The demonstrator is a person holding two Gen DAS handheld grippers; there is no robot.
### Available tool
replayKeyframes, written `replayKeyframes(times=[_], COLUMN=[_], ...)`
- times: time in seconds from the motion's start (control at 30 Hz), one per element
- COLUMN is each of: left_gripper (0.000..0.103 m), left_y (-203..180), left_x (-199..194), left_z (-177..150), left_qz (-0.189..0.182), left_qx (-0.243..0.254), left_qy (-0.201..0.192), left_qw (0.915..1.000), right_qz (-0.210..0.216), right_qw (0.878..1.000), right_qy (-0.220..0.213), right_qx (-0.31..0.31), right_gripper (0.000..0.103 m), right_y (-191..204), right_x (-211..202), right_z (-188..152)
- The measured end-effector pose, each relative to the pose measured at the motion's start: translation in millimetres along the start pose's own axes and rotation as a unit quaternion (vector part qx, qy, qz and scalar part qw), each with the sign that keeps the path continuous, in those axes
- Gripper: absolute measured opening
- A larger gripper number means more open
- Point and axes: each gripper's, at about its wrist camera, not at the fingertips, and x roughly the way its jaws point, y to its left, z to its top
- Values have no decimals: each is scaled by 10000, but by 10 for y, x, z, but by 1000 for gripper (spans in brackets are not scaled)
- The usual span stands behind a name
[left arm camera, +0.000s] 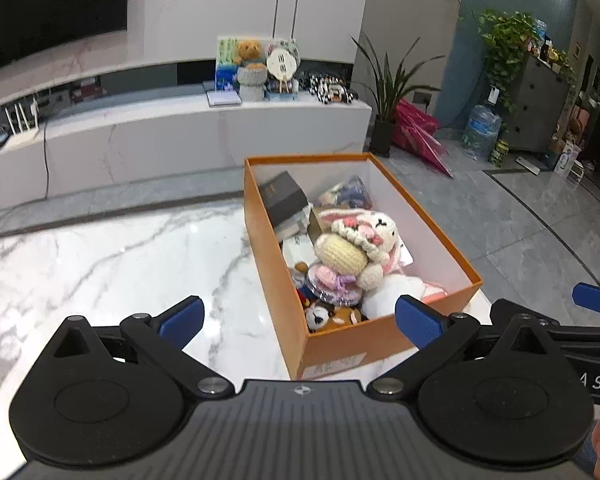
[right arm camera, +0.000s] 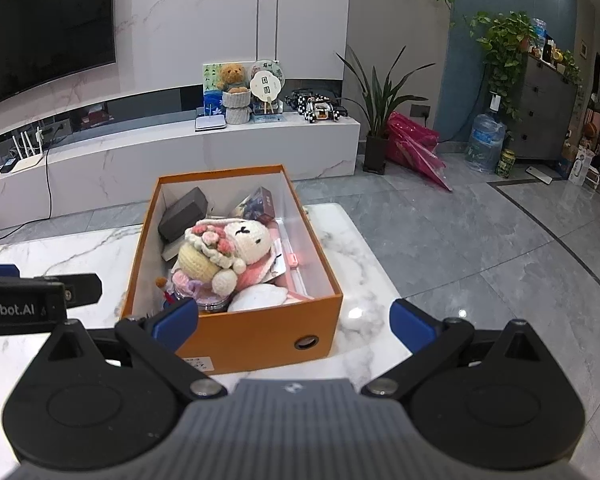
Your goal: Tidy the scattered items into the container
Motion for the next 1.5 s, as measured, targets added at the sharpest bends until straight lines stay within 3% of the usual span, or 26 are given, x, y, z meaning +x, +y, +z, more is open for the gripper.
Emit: replayKeyframes(times=[0.17,0.7,1.5], left_gripper=[103,103,103], left_y=[-25,-177,-123], left_x=[75,303,318], left_z=[-16,42,66], left_qz=[-11,477,594], left_qx=[37,320,349], left_qy=[50,371,458], left_qw=[10000,9977,9966], right_qz=[20,16,9], right_qw=[10000,9995,9991], right_qy=[29,278,432], right_qx=[15,129,32], right_gripper=[102,102,102], right_y=[-4,-3,52], right_x=[35,229,333], right_z=[4,45,57])
